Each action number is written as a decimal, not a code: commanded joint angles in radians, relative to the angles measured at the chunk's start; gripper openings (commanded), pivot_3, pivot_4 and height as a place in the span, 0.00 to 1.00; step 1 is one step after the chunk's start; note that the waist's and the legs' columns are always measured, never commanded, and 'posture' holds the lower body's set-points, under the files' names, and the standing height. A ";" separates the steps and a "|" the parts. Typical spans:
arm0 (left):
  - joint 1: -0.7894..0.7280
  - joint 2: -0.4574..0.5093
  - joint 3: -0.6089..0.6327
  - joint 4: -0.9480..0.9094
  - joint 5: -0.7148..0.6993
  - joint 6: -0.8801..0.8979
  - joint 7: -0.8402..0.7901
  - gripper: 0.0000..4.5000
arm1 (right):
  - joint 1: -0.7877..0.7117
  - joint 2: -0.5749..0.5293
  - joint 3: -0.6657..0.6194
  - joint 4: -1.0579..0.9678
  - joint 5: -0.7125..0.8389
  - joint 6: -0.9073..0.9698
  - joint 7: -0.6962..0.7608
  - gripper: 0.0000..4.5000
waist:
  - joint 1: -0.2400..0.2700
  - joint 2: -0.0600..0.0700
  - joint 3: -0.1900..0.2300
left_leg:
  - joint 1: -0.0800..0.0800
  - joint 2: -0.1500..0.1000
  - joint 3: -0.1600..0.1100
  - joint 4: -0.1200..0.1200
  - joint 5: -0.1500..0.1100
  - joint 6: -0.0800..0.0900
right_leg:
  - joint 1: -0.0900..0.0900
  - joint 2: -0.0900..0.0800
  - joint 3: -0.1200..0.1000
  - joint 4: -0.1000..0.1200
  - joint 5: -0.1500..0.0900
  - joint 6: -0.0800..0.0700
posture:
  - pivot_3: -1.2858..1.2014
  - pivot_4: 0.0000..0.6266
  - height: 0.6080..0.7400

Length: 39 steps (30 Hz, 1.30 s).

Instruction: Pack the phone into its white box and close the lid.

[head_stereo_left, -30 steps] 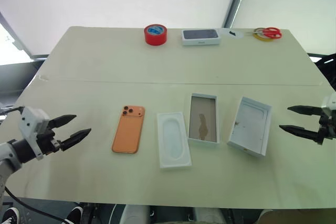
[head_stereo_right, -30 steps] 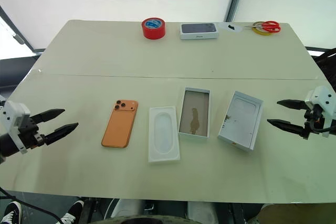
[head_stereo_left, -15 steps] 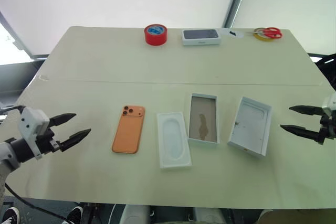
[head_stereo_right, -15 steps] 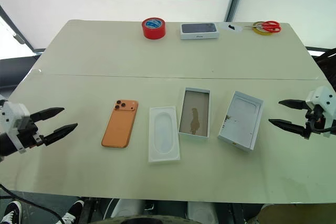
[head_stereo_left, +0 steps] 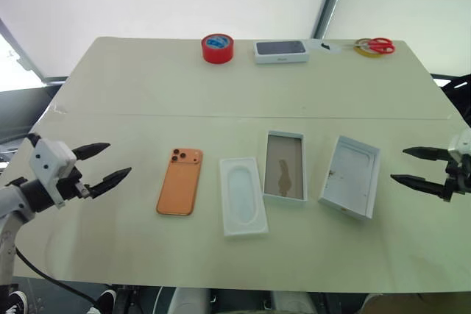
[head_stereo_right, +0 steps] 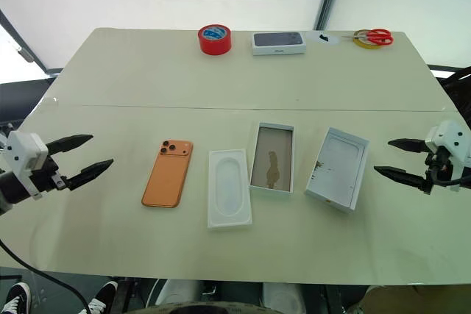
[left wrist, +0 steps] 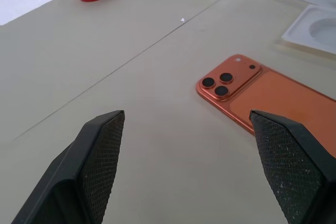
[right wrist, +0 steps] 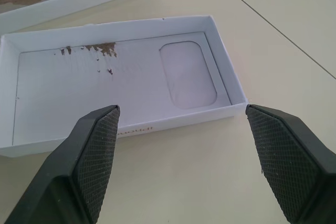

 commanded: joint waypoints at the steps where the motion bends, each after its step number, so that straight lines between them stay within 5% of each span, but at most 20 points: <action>1: -0.016 0.023 -0.037 -0.081 0.007 0.076 0.045 0.89 | -0.026 0.008 0.015 -0.056 -0.004 -0.014 -0.014 0.89 | 0.000 0.000 0.000 | 0.000 0.000 0.000 0.000 0.000 0.000 | 0.000 0.000 0.000 0.000 0.000 0.000 | 0.52 0.24 1.00; 10: -0.097 -0.055 -0.116 -0.267 -0.430 0.642 0.171 0.89 | -0.087 0.070 0.088 -0.311 0.042 0.095 -0.056 0.89 | 0.002 0.000 0.000 | 0.000 0.000 0.000 0.000 0.000 0.000 | 0.001 0.000 0.000 0.000 0.000 0.000 | 0.52 0.24 1.00; 15: -0.203 -0.131 -0.176 -0.281 -0.681 0.928 0.375 0.89 | -0.095 0.123 0.161 -0.500 0.066 0.161 -0.079 0.89 | 0.008 0.000 0.001 | 0.000 0.000 -0.002 0.003 0.000 0.000 | 0.002 0.000 -0.001 0.002 0.000 0.001 | 0.52 0.24 1.00; 32: -0.418 -0.370 -0.369 -0.205 -0.744 1.239 0.784 0.89 | -0.119 0.173 0.252 -0.538 0.043 0.143 -0.100 0.89 | 0.008 -0.002 0.001 | 0.000 -0.001 -0.002 0.005 0.003 -0.005 | 0.003 0.003 -0.001 0.003 0.000 0.001 | 0.52 0.24 1.00; 39: -0.458 -0.474 -0.350 -0.131 -0.758 1.343 0.893 0.89 | -0.122 0.180 0.254 -0.525 0.031 0.128 -0.109 0.89 | 0.013 -0.002 0.001 | 0.000 -0.001 -0.003 0.006 0.004 -0.005 | 0.004 0.003 -0.001 0.002 0.000 0.001 | 0.52 0.24 1.00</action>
